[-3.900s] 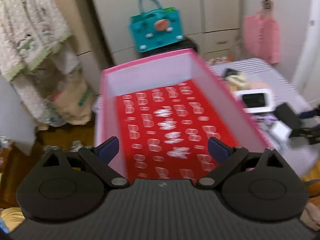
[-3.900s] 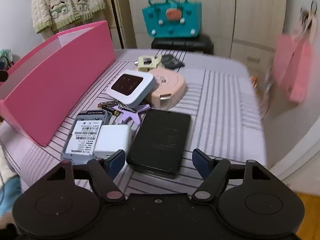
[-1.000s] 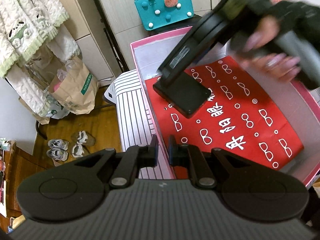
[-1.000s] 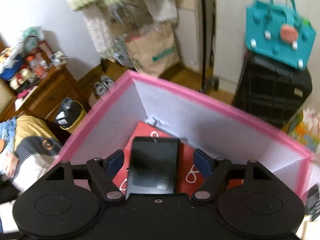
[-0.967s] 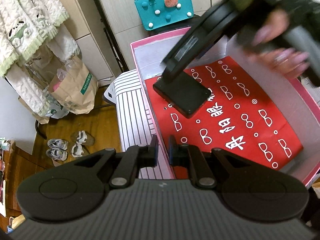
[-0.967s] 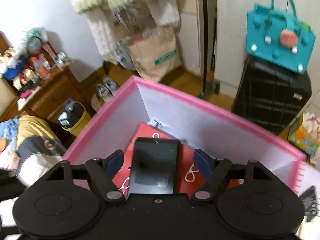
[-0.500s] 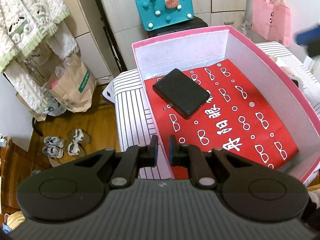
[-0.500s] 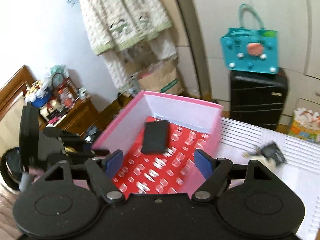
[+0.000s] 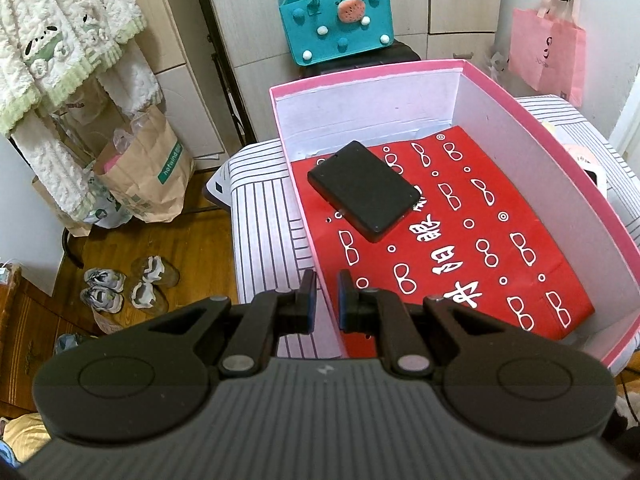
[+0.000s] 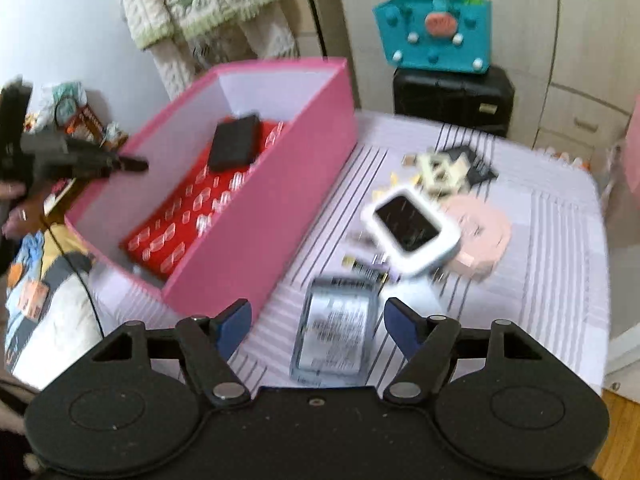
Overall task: Organize rigid objects
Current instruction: 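Grasp the grey battery module with the right gripper and lift it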
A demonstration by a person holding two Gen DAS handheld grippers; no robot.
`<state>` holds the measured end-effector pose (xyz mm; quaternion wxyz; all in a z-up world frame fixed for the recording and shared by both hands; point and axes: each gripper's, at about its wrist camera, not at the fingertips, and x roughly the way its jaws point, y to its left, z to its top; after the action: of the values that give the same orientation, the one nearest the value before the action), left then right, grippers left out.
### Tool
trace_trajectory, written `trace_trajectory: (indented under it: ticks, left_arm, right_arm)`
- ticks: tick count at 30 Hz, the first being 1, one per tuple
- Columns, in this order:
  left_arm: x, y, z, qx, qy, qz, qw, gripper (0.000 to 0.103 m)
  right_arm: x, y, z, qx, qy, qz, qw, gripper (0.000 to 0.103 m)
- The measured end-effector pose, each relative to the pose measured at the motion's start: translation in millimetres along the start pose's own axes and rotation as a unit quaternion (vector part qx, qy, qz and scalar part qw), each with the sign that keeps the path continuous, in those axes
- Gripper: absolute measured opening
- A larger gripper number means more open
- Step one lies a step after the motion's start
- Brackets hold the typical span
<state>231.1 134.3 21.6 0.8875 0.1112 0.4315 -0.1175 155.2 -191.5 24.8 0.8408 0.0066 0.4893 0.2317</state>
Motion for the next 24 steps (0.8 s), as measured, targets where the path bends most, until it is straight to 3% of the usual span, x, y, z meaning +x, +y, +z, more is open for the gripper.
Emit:
trace_trajectory:
  ticks: [12,17,20,24]
  left_arm:
    - [2,-1,-1,-0.002,0.011,0.0,0.9999,0.01]
    - [3,-2,-1,-0.003,0.014,0.002,0.9999,0.01]
    - [3,0,-2,-0.006,0.014,0.001,0.9999,0.01]
    - [2,0,-2,-0.008,0.015,0.0,0.9998,0.01]
  right_arm:
    - [54,5,-16,-0.046,0.037,-0.057,0.997,0.075]
    - [61,7,-11,-0.056,0.022,-0.07,0.996,0.076]
    - [59,8,-12,-0.056,0.014,-0.071,0.996,0.068]
    - [57,10,-12,-0.048,0.018,-0.078,0.996,0.066]
